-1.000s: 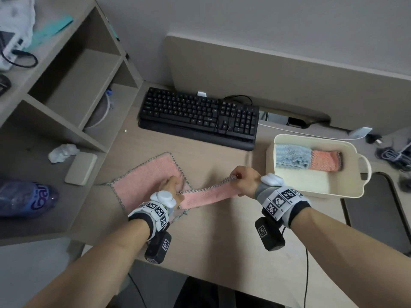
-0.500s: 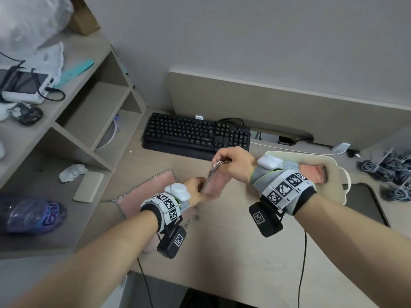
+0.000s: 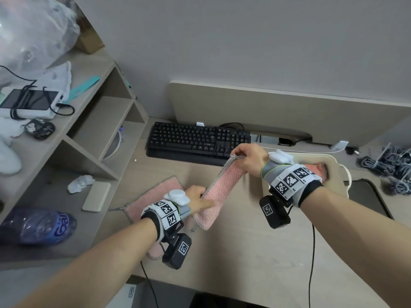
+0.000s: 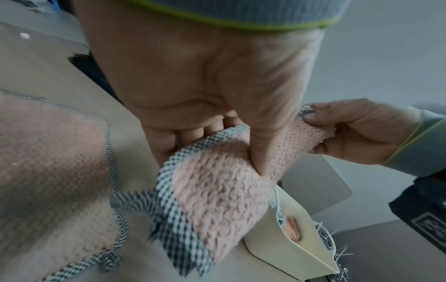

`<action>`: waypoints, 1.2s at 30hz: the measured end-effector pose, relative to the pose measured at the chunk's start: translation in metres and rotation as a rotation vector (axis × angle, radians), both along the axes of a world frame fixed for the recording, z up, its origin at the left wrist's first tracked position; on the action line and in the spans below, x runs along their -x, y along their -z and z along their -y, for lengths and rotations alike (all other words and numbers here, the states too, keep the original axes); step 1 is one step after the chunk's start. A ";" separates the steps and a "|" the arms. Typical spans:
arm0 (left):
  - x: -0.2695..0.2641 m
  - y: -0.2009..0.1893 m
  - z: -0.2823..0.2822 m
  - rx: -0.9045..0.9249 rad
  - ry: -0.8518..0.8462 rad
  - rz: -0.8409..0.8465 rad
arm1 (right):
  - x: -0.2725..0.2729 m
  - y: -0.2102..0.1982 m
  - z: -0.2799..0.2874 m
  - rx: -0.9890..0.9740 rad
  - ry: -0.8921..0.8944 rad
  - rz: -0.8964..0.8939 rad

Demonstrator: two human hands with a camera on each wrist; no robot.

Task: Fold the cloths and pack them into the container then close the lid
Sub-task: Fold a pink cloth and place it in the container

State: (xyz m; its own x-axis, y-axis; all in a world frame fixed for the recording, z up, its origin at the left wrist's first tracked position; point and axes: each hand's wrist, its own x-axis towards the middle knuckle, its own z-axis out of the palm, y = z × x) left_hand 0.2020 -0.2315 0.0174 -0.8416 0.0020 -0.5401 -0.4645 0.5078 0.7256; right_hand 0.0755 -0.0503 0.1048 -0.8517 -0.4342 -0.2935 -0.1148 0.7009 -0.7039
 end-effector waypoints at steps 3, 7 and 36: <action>-0.006 0.005 0.010 -0.002 -0.002 0.055 | -0.005 0.007 -0.001 0.010 0.037 0.041; -0.012 0.008 0.027 -0.027 -0.008 0.092 | -0.009 0.026 -0.008 -0.030 0.146 0.087; 0.052 -0.020 -0.036 -0.501 -0.369 0.413 | -0.051 0.066 -0.011 -0.137 -0.145 0.061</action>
